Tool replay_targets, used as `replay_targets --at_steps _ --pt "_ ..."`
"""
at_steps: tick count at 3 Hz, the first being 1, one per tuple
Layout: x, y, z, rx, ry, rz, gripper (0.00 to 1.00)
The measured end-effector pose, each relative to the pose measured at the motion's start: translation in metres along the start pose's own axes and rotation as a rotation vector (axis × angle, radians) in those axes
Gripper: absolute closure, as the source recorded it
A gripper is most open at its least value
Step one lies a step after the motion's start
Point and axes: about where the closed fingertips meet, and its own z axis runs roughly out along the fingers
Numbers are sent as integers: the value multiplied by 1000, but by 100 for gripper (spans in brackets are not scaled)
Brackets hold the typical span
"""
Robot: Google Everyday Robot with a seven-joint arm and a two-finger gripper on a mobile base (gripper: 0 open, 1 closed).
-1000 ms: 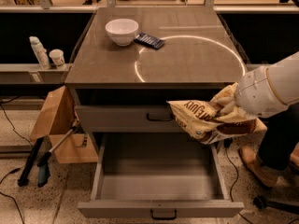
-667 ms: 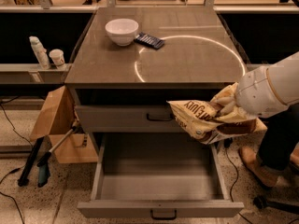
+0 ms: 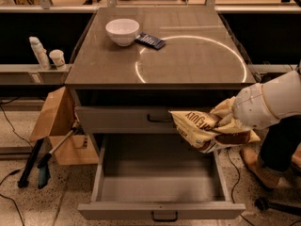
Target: Place brown chip bag into middle drawer
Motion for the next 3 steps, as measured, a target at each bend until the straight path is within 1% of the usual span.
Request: replay_targets --at_steps 1,3 --pt "31 8 28 -1 -23 33 100" --pt "70 19 66 -10 -36 82 100"
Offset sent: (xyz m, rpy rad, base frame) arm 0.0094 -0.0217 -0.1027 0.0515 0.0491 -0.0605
